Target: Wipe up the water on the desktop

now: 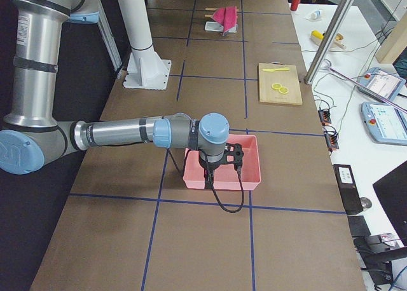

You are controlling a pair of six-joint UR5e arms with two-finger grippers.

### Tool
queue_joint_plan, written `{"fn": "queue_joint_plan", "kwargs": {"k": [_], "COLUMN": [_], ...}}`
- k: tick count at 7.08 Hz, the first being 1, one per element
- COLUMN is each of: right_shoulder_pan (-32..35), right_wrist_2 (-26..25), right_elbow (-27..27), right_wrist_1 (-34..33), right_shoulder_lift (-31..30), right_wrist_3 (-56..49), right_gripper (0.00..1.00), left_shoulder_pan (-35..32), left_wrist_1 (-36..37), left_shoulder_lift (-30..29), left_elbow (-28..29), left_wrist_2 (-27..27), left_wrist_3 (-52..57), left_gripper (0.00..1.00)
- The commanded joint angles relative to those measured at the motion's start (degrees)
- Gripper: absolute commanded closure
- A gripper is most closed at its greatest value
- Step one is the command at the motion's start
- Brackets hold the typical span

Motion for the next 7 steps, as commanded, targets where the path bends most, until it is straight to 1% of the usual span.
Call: {"fn": "queue_joint_plan", "kwargs": {"k": [1,2,3,4,5,6,7], "right_shoulder_pan": [0.0,0.0,-0.1,-0.1,-0.1,-0.1,-0.1], "right_wrist_2": [0.0,0.0,0.1,0.3,0.4,1.1,2.2], "right_elbow": [-0.1,-0.2,-0.2,-0.2,0.0,0.1,0.2], "right_wrist_1": [0.0,-0.1,-0.1,-0.1,0.0,0.0,0.0], "right_shoulder_lift": [0.0,0.0,0.0,0.0,0.0,0.0,0.0], "right_wrist_3": [0.0,0.1,0.2,0.4,0.3,0.3,0.4], "right_gripper": [0.0,0.0,0.0,0.0,0.0,0.0,0.0], "left_shoulder_pan": [0.0,-0.2,-0.1,0.0,0.2,2.5,6.9], "left_wrist_1": [-0.6,-0.7,-0.7,-1.1,-1.1,-1.1,-1.5], "left_shoulder_lift": [0.1,0.3,1.9,1.9,1.9,-0.2,-2.4], "left_elbow": [-0.5,-0.7,-2.3,-3.0,-5.2,-6.4,-6.7], "left_wrist_2": [-0.7,-0.9,-0.9,-0.9,-0.9,-0.8,-0.6], "left_wrist_3": [0.0,0.6,0.2,0.1,-0.3,-7.2,-14.9], "left_gripper": [0.0,0.0,0.0,0.0,0.0,0.0,0.0]}}
